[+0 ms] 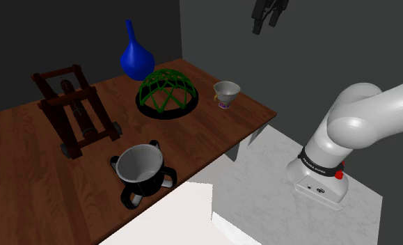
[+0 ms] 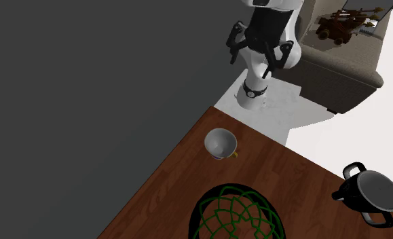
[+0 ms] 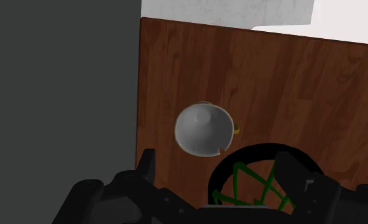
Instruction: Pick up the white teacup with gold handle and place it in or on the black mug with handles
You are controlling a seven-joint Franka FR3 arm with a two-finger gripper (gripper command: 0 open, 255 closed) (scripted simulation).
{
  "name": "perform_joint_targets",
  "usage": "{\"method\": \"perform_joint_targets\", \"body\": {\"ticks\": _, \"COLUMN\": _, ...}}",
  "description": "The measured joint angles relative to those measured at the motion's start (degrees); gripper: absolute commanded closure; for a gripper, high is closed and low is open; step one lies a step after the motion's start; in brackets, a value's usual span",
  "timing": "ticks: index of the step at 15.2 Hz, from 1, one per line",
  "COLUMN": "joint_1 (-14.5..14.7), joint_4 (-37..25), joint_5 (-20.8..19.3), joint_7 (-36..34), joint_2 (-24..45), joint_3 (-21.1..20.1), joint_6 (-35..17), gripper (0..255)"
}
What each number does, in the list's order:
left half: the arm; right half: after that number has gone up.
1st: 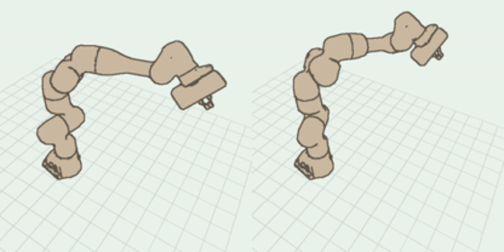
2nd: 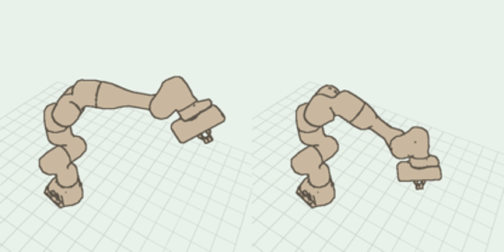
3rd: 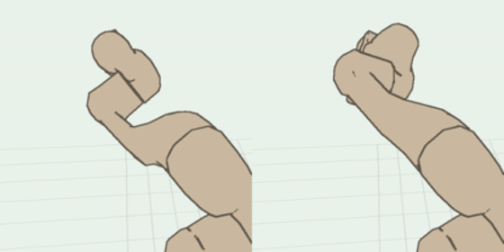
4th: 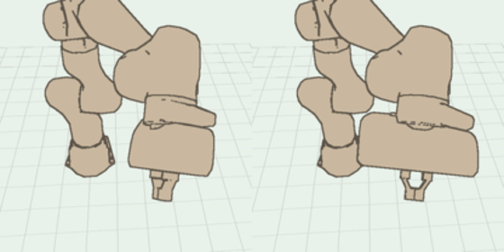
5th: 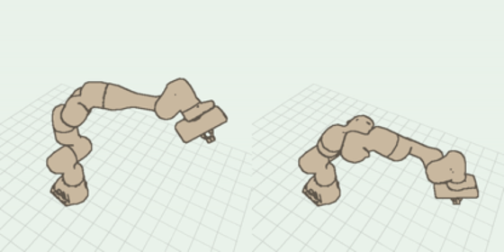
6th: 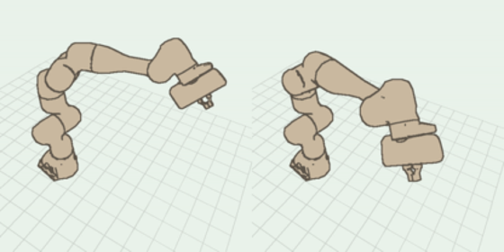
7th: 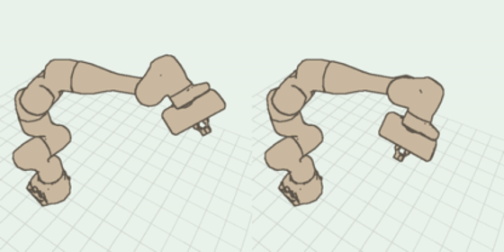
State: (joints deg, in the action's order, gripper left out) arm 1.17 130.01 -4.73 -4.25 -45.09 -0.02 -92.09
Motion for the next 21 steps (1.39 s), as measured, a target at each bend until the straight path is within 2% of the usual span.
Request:
{"method": "perform_joint_targets", "body": {"ticks": 4, "joint_1": -0.3, "joint_4": 2.7, "joint_5": 0.3, "joint_7": -2.4, "joint_2": 1.3, "joint_3": -1.1, "joint_6": -3.5, "gripper": 0}}
{"method": "perform_joint_targets", "body": {"ticks": 13, "joint_1": -1.4, "joint_4": 11.0, "joint_5": 1.2, "joint_7": -13.2, "joint_2": 10.2, "joint_3": -6.2, "joint_6": -19.0, "gripper": 0}}
{"method": "perform_joint_targets", "body": {"ticks": 21, "joint_1": -3.3, "joint_4": 12.0, "joint_5": -0.7, "joint_7": -24.0, "joint_2": 25.7, "joint_3": -10.8, "joint_6": -33.7, "gripper": 0}}
